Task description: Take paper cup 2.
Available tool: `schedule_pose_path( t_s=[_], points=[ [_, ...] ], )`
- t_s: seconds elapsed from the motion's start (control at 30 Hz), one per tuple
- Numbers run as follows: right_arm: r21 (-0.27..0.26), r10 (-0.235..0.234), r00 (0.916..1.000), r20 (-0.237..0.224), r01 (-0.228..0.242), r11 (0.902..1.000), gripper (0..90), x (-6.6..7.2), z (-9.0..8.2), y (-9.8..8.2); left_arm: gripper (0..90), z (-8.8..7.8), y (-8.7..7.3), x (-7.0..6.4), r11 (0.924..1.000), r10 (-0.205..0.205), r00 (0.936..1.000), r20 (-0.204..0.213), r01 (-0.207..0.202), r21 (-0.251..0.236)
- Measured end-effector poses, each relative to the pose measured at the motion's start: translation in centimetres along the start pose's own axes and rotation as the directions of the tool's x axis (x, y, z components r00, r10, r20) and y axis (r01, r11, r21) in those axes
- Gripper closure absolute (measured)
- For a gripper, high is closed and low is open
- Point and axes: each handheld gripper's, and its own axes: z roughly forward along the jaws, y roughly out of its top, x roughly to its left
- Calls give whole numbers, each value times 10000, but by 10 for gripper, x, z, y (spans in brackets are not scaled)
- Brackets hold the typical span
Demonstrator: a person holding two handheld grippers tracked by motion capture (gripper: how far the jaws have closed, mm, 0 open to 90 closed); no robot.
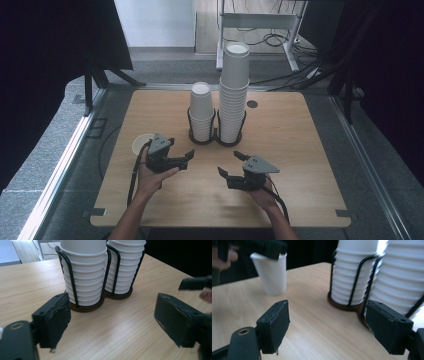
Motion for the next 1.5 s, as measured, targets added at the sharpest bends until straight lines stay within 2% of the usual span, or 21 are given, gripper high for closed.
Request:
schedule_pose_path(
  t_s=[0.1, 0.23, 0.27, 0.33, 0.37, 0.5, 0.53, 0.63, 0.7, 0.73, 0.83, 1.1, 1.17, 1.3, 1.37, 1.5],
  points=[
    [-230, 148, 9999, 80, -146, 9996, 199, -10, -2, 9, 145, 6, -1, -1, 9998, 57, 10000, 44, -58, 206],
    [-273, 230, 9995, 210, -225, 9994, 199, -19, -1, 18, 145, 9, -1, -3, 9996, 62, 9998, 174, -67, 258],
    [-293, 240, 9990, 369, -230, 9993, 198, -27, -1, 26, 145, 10, 0, -5, 9995, 102, 9996, 281, -110, 280],
    [-317, 240, 9988, 419, -227, 9992, 197, -31, -1, 30, 145, 10, 0, -6, 9995, 102, 9994, 335, -112, 286],
    [-308, 260, 9982, 542, -243, 9992, 193, -38, -1, 39, 144, 11, 2, -7, 9997, 60, 9987, 505, -73, 248],
    [-313, 267, 9965, 795, -243, 9992, 187, -50, -1, 53, 148, 13, 3, -10, 9994, 140, 9986, 509, -155, 302],
    [-320, 317, 9962, 810, -292, 9991, 185, -53, 0, 56, 150, 16, 2, -11, 9987, 202, 9975, 682, -234, 461],
    [-297, 336, 9949, 948, -309, 9991, 176, -61, 2, 65, 156, 19, -1, -14, 9969, 391, 9959, 812, -445, 651],
    [-338, 368, 9947, 956, -337, 9989, 176, -63, 2, 67, 158, 20, -3, -15, 9967, 377, 9958, 840, -435, 682],
    [-485, 491, 9940, 978, -445, 9978, 171, -68, 4, 73, 158, 22, -4, -15, 9963, 361, 9952, 906, -430, 749],
    [-556, 575, 9934, 991, -521, 9971, 158, -74, 6, 83, 162, 24, -6, -17, 9950, 400, 9944, 974, -485, 873],
    [-609, 675, 9909, 1163, -607, 9963, 114, -87, 16, 103, 161, 22, -5, -17, 9956, 396, 9938, 1041, -481, 802],
    [-617, 754, 9903, 1168, -686, 9957, 99, -92, 19, 113, 161, 22, -5, -16, 9955, 376, 9939, 1037, -463, 824],
    [-614, 872, 9885, 1235, -801, 9949, 78, -95, 23, 123, 158, 18, -5, -14, 9974, 260, 9948, 987, -325, 639],
    [-607, 908, 9849, 1476, -826, 9947, 51, -98, 28, 132, 158, 17, -5, -12, 9984, 142, 9945, 1035, -198, 534],
    [-420, 977, 9820, 1619, -921, 9949, 21, -103, 38, 140, 159, 17, -5, -12, 9984, 95, 9939, 1096, -156, 547]
  ],
)
